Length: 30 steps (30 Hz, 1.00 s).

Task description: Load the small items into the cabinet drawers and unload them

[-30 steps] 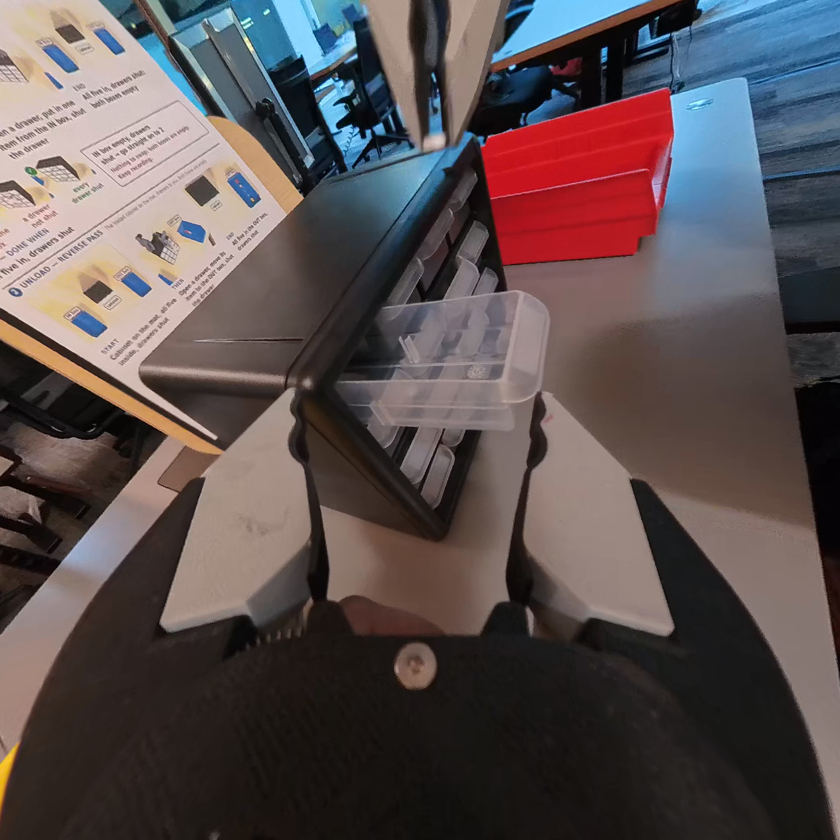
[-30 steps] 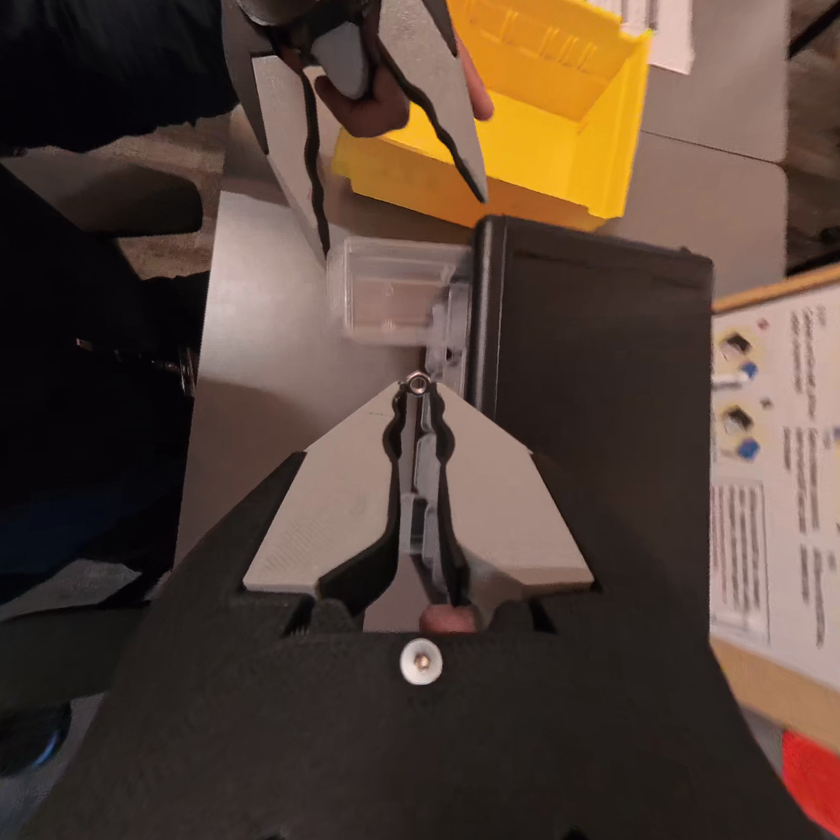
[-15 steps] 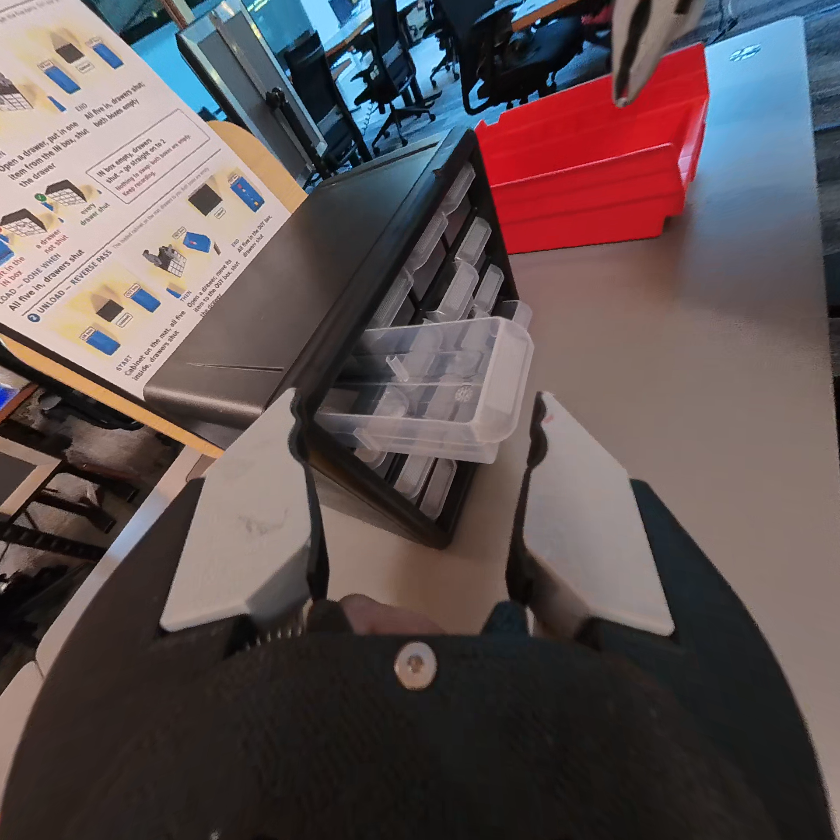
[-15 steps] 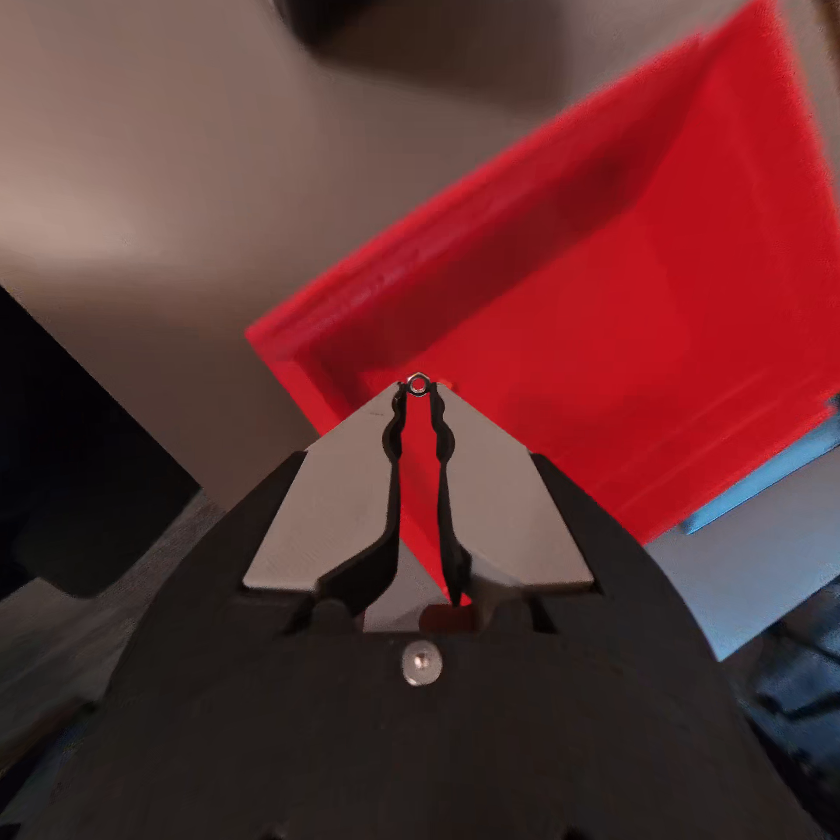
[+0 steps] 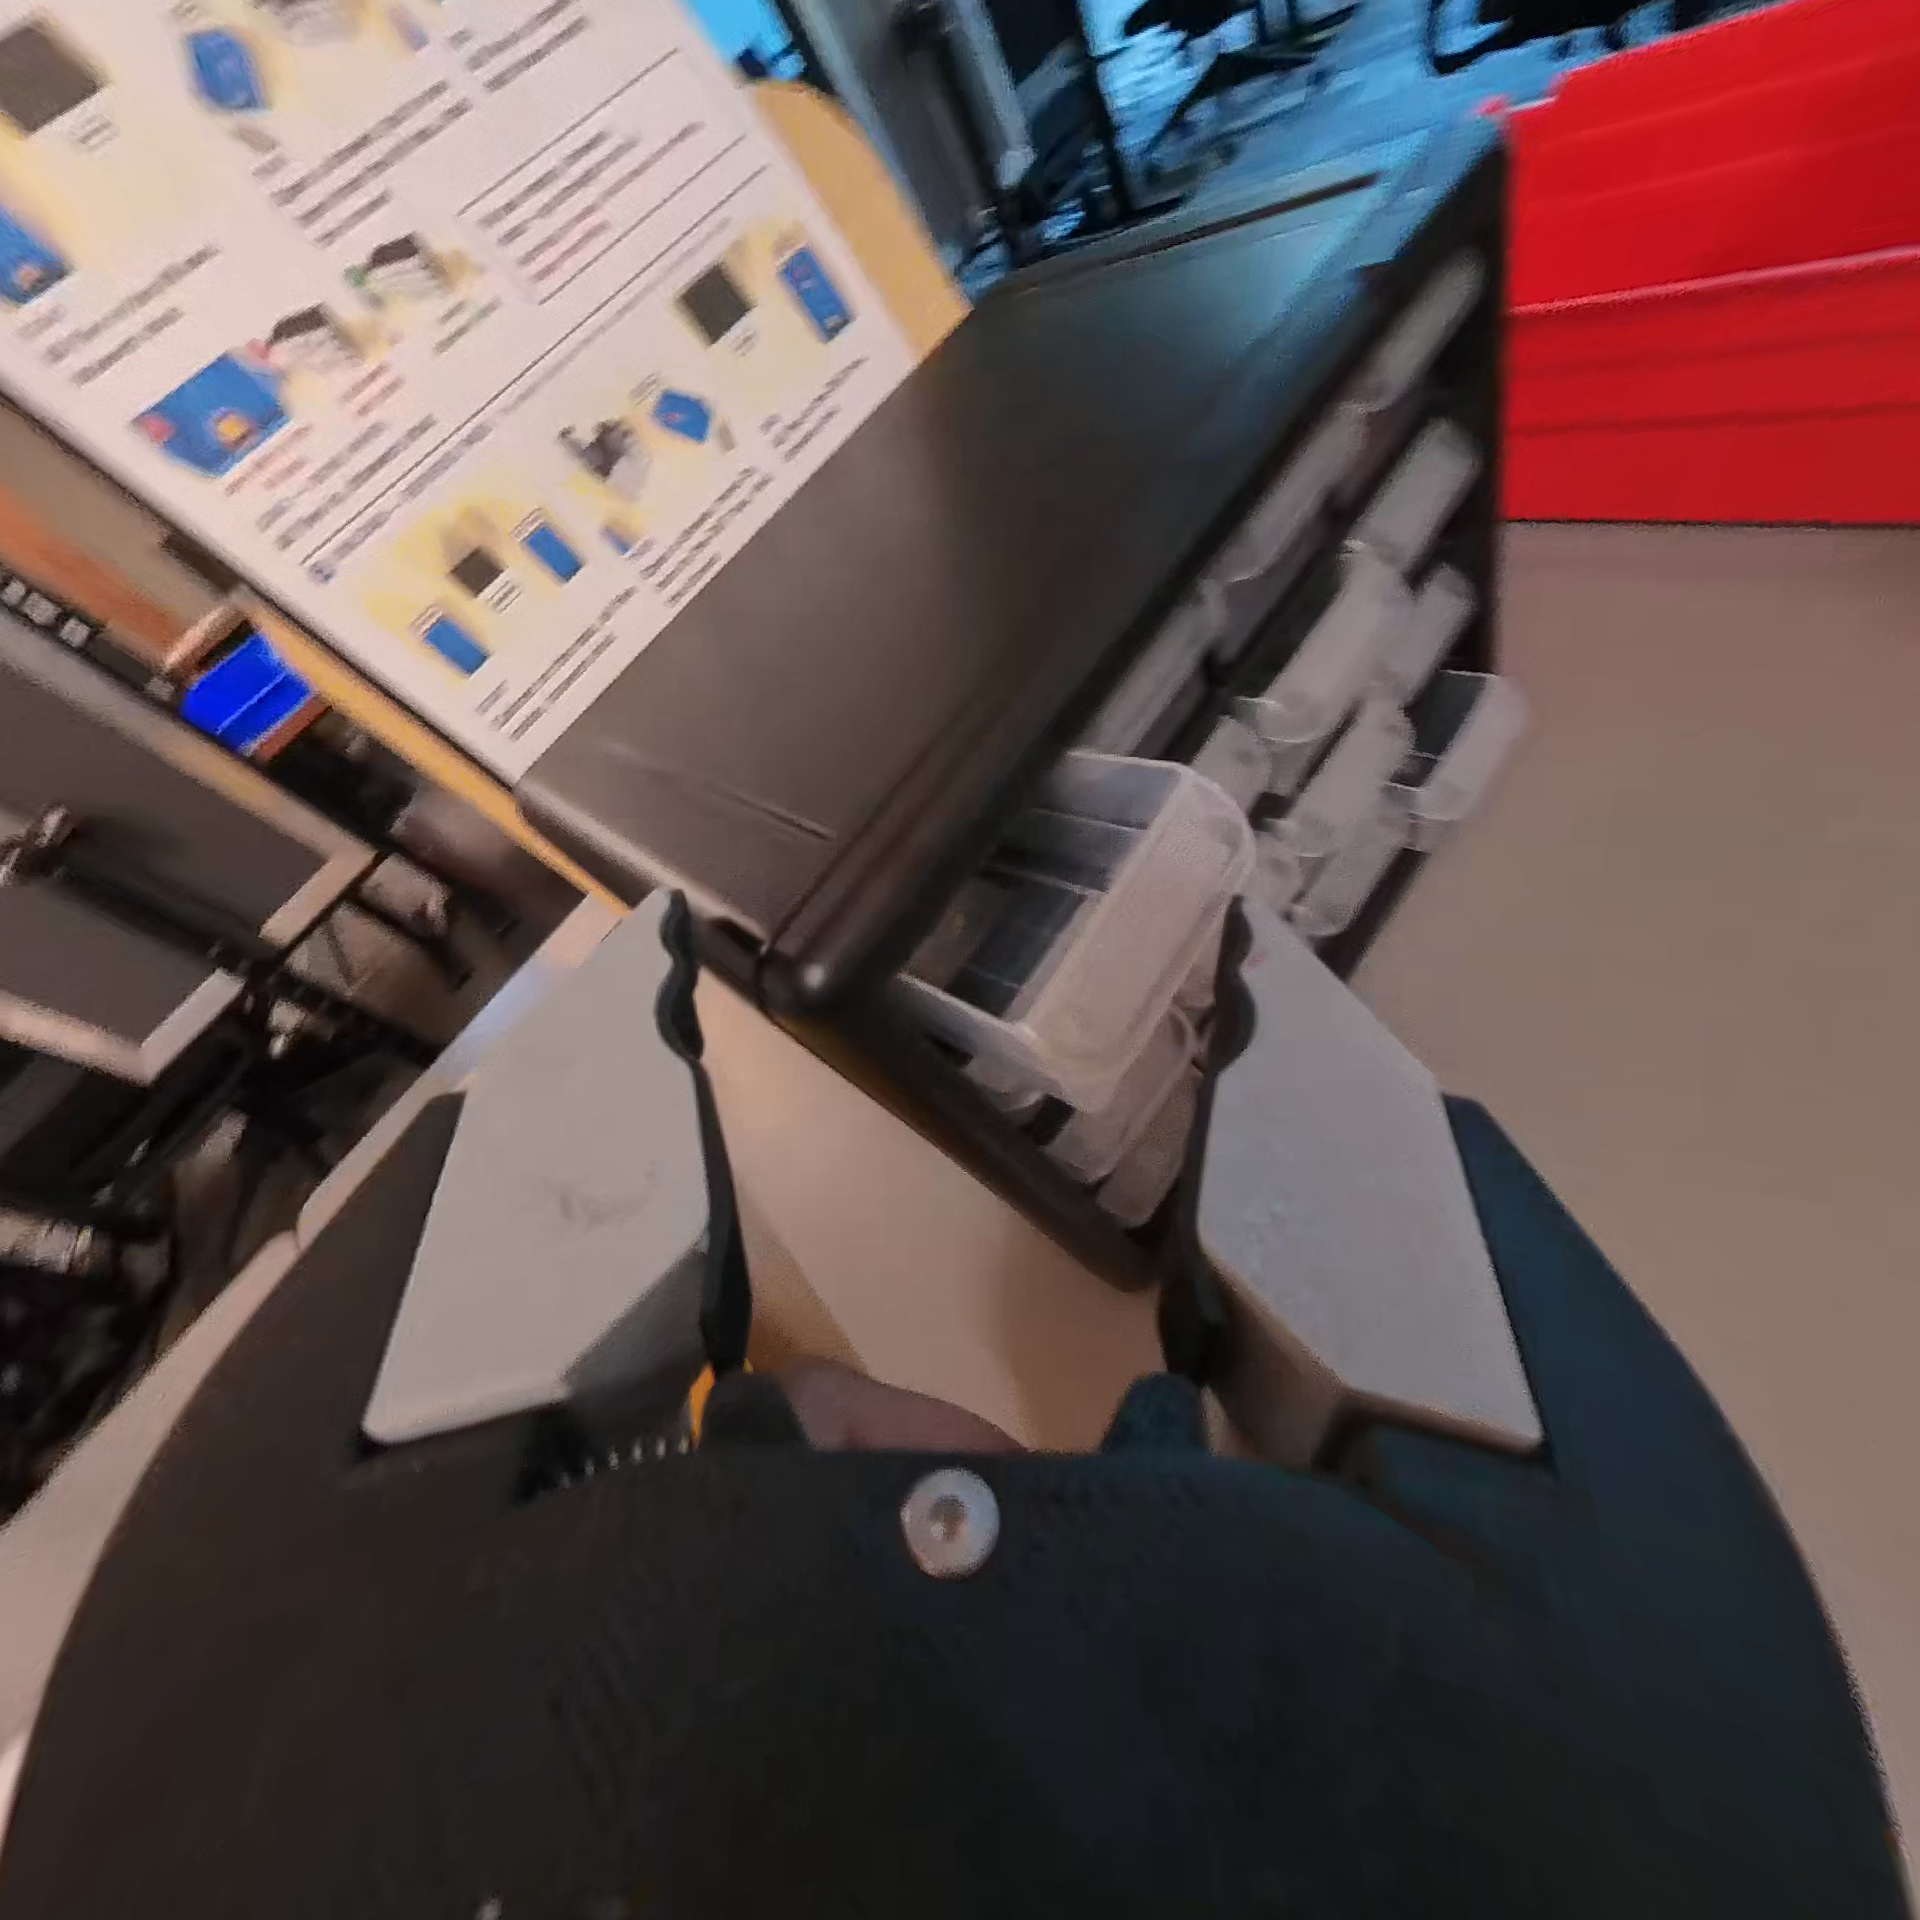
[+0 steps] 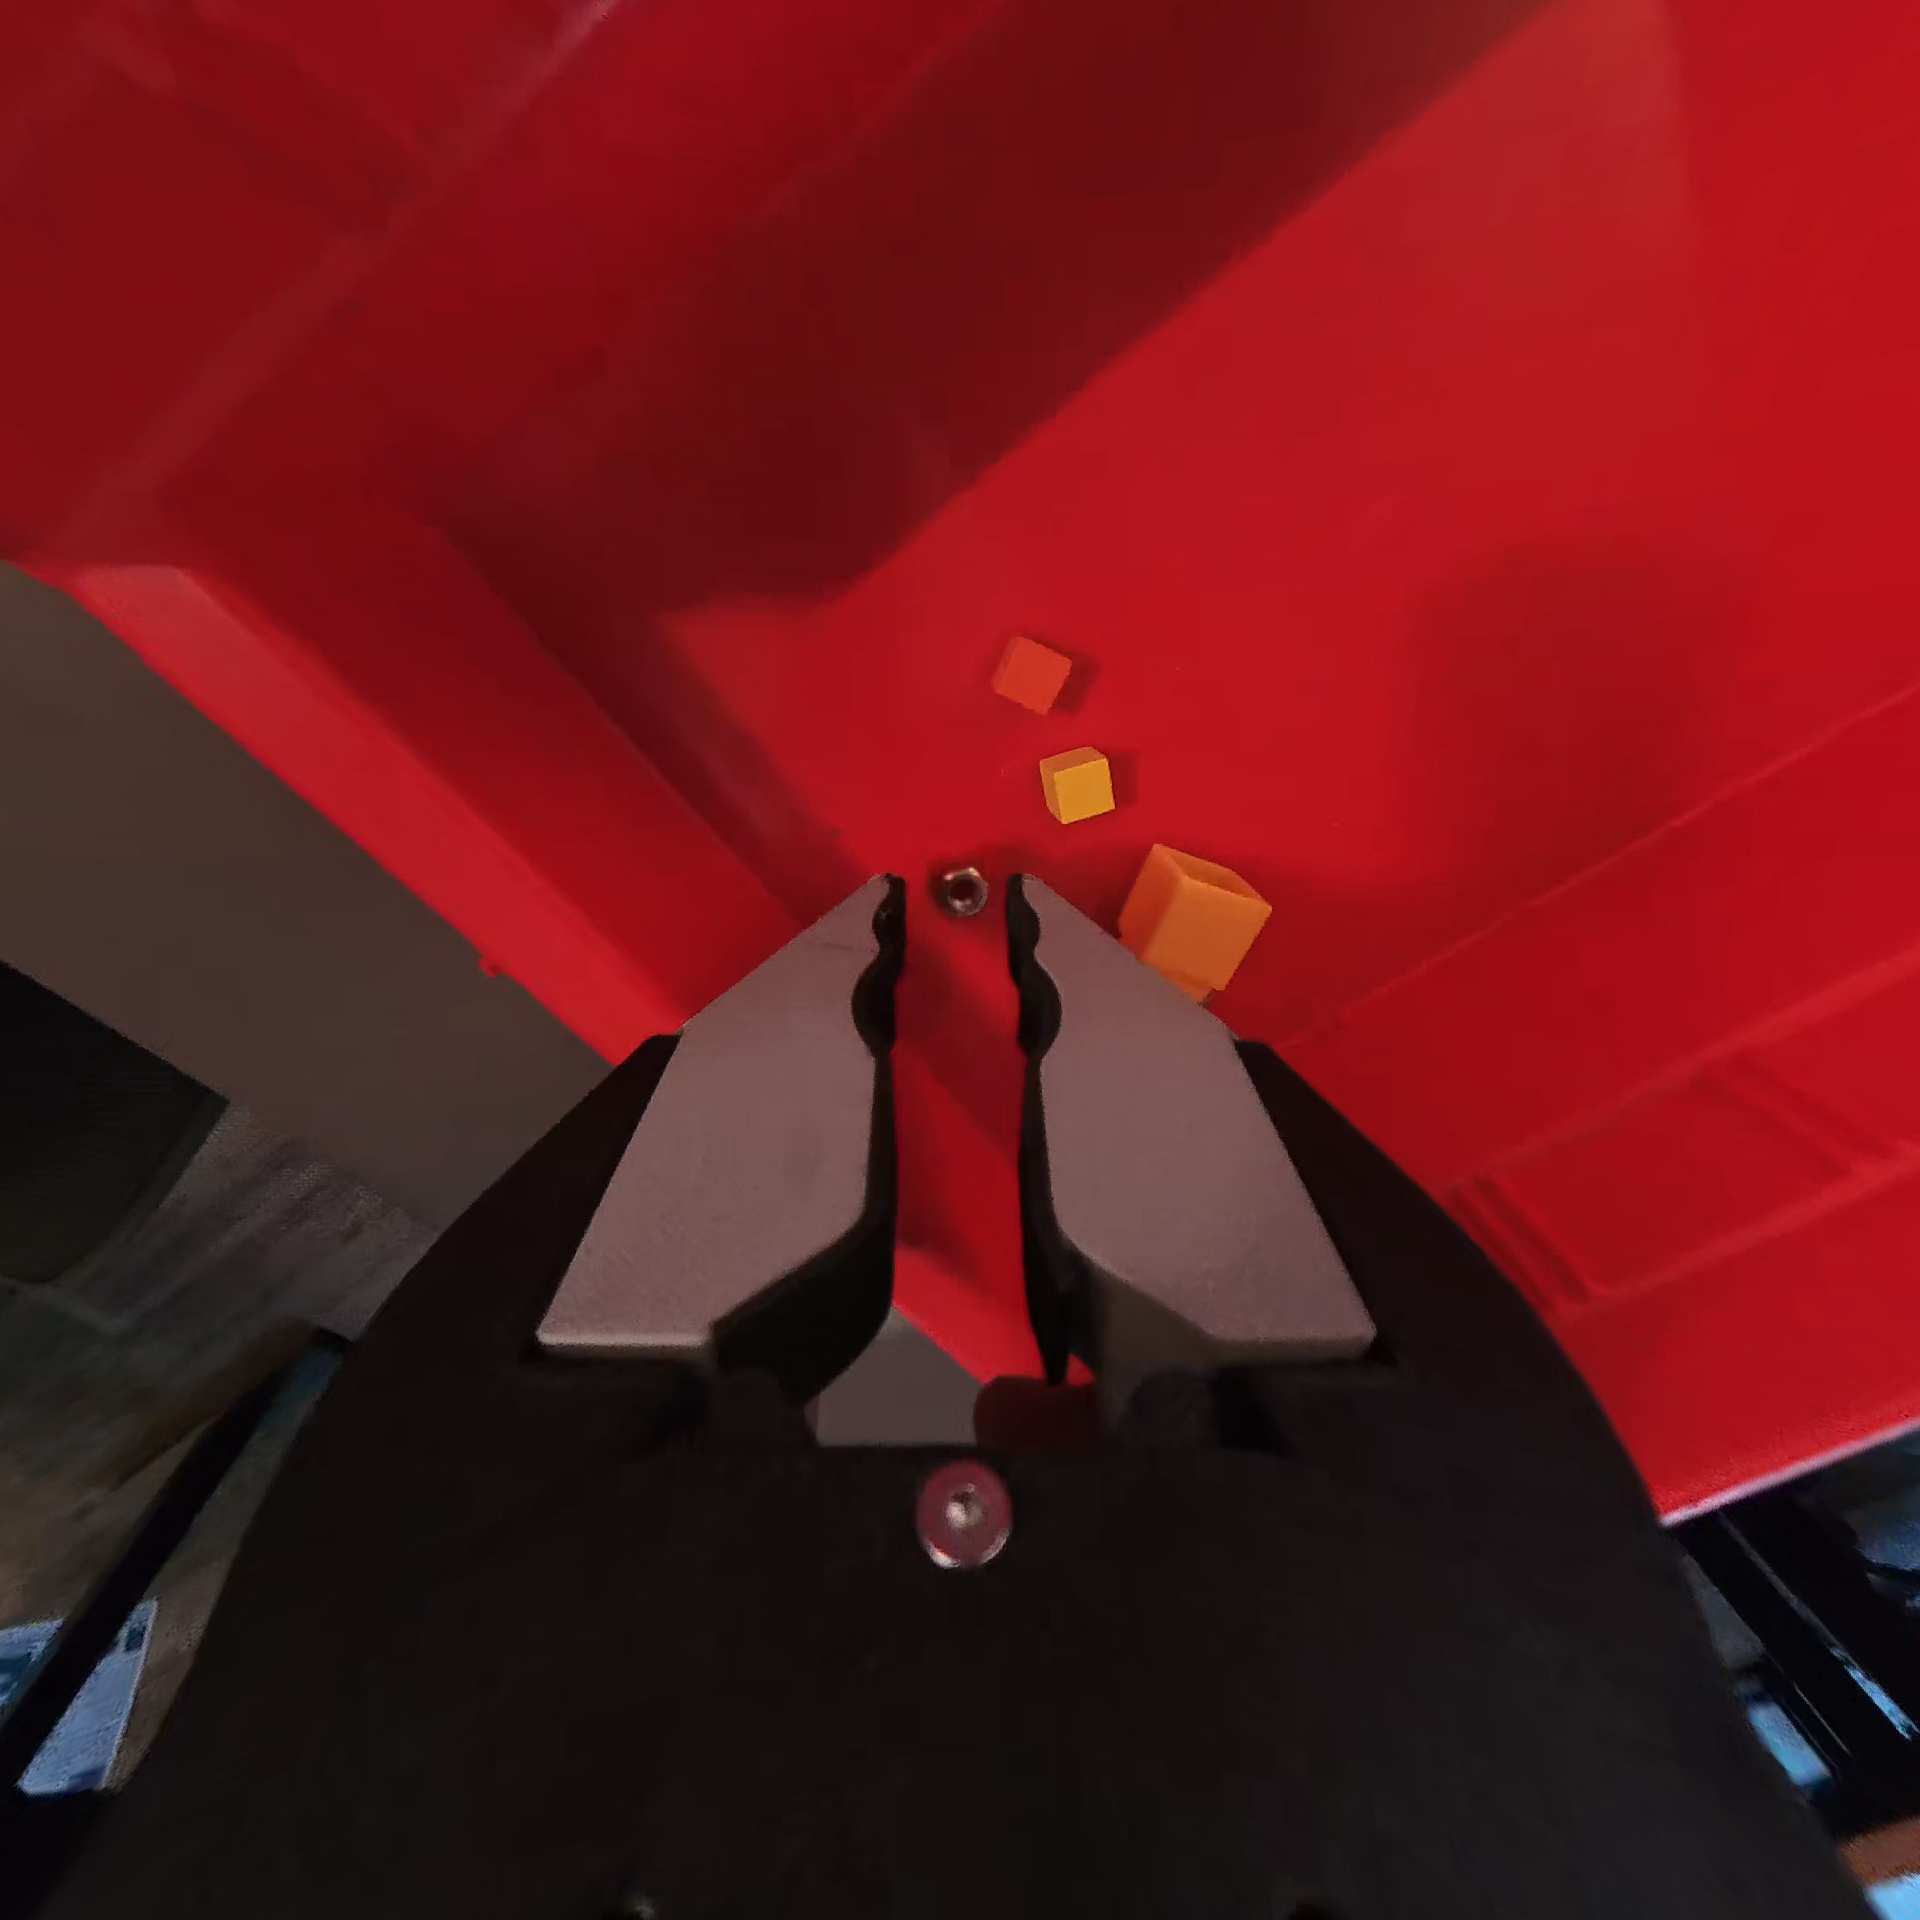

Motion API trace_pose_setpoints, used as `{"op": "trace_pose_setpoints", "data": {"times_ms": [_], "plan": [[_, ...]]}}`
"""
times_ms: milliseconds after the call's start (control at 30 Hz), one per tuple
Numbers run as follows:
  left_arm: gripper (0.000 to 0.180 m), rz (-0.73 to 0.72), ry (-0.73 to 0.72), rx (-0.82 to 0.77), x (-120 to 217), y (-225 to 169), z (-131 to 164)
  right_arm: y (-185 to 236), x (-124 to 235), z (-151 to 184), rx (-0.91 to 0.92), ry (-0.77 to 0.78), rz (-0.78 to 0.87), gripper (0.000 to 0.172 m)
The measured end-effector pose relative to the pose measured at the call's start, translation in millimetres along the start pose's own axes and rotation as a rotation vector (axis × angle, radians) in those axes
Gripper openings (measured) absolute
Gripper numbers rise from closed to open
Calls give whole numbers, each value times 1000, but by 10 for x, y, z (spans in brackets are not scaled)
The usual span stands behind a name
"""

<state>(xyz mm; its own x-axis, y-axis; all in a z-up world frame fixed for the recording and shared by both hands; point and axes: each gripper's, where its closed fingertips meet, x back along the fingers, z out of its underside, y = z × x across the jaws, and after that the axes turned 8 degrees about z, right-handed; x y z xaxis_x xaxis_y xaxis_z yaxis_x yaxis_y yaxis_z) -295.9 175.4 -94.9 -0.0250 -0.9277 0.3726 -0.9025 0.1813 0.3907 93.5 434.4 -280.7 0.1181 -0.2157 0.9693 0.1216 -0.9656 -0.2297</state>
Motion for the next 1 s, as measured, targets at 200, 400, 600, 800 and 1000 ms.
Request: {"op": "trace_pose_setpoints", "data": {"times_ms": [200,400,600,800,1000], "plan": [[97,-137,8,277,-180,294,225,-52,261,-198,-51,-170,8,22],[90,-56,-72,377,-160,205,221,-3,873,-675,-90,-496,64,31],[86,16,-166,416,-61,101,129,461,1900,-1657,-165,-1108,-153,60],[92,25,-152,399,-80,25,158,574,1846,-2419,-347,-1228,-160,75],[92,33,-138,391,-106,14,208,570,1632,-2833,-415,-1252,-183,82]]}}
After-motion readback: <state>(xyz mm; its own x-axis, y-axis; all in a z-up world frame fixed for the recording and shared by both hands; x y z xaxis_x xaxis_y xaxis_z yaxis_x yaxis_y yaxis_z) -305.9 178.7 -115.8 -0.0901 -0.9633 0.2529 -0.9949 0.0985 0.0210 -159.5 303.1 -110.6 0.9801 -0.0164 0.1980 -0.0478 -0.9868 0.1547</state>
